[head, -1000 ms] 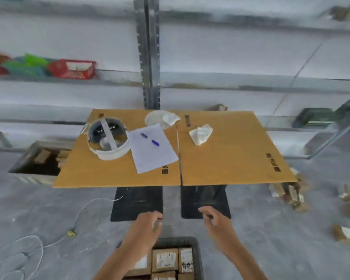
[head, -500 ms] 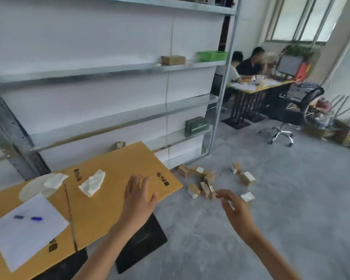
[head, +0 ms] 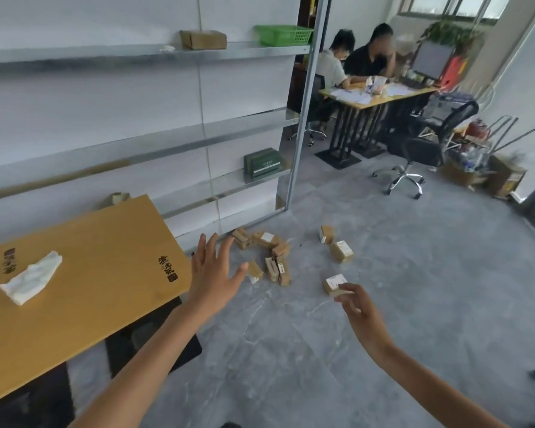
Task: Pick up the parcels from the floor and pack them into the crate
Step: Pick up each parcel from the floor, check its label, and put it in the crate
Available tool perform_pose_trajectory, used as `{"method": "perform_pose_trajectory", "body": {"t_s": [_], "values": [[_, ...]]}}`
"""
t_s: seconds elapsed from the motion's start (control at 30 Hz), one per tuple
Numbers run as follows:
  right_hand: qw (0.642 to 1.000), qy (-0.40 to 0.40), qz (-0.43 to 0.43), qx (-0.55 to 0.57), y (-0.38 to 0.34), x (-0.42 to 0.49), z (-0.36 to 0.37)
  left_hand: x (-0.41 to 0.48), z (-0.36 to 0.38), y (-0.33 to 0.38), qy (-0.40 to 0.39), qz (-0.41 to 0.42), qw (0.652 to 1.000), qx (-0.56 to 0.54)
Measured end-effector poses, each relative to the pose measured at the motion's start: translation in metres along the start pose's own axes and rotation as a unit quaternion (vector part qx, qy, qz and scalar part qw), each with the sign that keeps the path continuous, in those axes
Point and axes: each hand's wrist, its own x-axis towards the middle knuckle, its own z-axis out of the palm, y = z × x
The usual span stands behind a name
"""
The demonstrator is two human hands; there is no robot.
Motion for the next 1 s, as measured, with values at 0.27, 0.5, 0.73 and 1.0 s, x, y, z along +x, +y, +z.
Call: {"method": "perform_pose_trajectory", "body": {"t_s": [0.27,0.5,0.73,1.0], "values": [[0.999,0.021,0.034,0.028,-0.001,0.123,0.012,0.103,0.040,-0.007,-0.014,-0.027,1.000,-0.006],[0.998,0.006,0.063,-0.012,-0.003,0.279,0.046,0.252,0.091,-0.044,-0.033,-0.066,0.997,-0.018],[0.989,-0.020,0.136,-0.046,-0.006,0.421,0.086,0.393,0.142,-0.066,-0.087,-0.098,0.991,-0.013],[0.975,-0.087,0.176,-0.102,0.050,0.537,0.154,0.479,0.234,-0.111,-0.135,-0.176,0.975,-0.030]]}}
